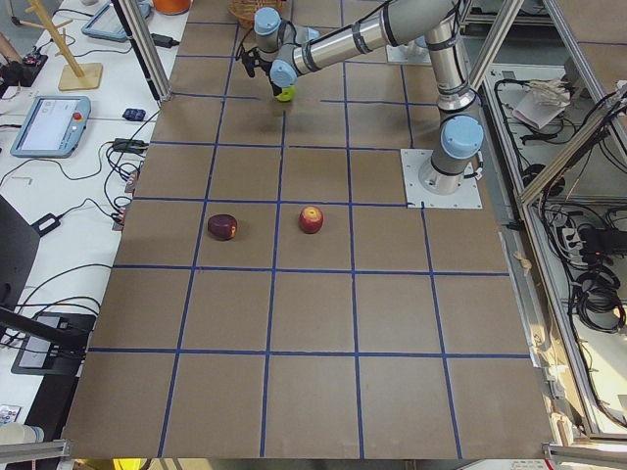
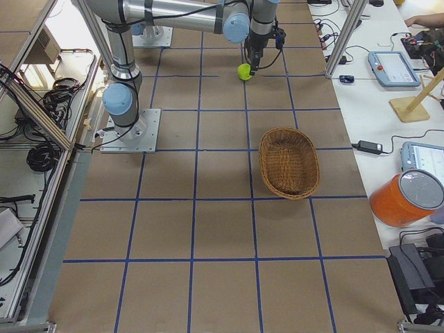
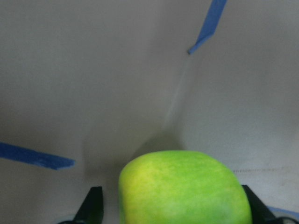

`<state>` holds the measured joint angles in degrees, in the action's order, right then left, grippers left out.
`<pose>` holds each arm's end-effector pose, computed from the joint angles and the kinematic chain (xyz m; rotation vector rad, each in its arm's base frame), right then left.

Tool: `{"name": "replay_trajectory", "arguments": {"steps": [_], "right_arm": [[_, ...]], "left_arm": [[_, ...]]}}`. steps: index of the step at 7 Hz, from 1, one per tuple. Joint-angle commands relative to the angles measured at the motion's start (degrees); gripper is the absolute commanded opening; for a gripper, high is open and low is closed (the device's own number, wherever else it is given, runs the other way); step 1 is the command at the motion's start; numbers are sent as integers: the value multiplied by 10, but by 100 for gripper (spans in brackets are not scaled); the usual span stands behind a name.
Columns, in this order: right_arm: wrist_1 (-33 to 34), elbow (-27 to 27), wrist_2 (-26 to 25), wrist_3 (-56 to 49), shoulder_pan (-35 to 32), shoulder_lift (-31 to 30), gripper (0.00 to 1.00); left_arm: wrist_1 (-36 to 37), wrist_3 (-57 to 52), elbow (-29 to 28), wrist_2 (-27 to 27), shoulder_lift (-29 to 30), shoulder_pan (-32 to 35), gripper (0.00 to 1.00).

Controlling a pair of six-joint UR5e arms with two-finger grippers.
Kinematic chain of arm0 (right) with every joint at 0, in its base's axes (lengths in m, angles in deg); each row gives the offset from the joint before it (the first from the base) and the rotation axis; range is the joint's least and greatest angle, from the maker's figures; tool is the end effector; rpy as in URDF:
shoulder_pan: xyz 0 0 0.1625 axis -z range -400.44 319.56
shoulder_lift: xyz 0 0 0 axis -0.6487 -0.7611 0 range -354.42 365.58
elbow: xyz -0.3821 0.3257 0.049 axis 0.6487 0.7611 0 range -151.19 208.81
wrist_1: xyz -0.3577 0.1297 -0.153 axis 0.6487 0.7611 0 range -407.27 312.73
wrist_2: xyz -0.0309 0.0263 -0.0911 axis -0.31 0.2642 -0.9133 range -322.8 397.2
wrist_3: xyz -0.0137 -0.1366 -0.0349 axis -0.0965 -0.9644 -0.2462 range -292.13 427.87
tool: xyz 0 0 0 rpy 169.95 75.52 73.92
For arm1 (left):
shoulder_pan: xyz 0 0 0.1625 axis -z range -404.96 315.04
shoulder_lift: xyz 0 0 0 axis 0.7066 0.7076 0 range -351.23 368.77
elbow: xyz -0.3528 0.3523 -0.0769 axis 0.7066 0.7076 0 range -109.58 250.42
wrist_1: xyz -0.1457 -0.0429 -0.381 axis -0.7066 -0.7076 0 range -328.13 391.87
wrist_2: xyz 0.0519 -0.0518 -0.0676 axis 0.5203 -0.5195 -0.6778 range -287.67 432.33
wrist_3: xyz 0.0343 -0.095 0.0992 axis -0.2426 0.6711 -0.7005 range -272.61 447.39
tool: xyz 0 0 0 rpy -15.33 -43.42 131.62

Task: Put all apples into basket
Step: 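Carry the green apple to the table center with the left gripper and release, then grasp the red apple with left while right grasps the green apple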

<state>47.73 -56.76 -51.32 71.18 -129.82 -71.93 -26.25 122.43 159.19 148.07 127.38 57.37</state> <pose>0.1307 -0.5866 0.4538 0.1081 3.1139 0.0845 -0.3129 -0.6442 0.2980 0.5536 -2.8283 -0.0409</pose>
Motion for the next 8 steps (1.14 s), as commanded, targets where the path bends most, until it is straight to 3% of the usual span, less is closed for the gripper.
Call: {"name": "replay_trajectory", "arguments": {"steps": [1,2,4,5,8], "right_arm": [[35,1,3,2,-61,29,100],[54,1,2,2,-110,49,100],[115,1,24,3,-164,100,100],[140,1,43,3,-184,125,100],[185,-3,34,-3,-208,184,100]], "left_arm": [[-253,-179,-84,33,-42,-81,100],[-329,-290,-78,118,-63,-125,100],[-331,-450,-29,208,-80,-241,100],[-306,-511,-8,225,-85,-283,100],[-194,-684,60,258,-93,-376,100]]}}
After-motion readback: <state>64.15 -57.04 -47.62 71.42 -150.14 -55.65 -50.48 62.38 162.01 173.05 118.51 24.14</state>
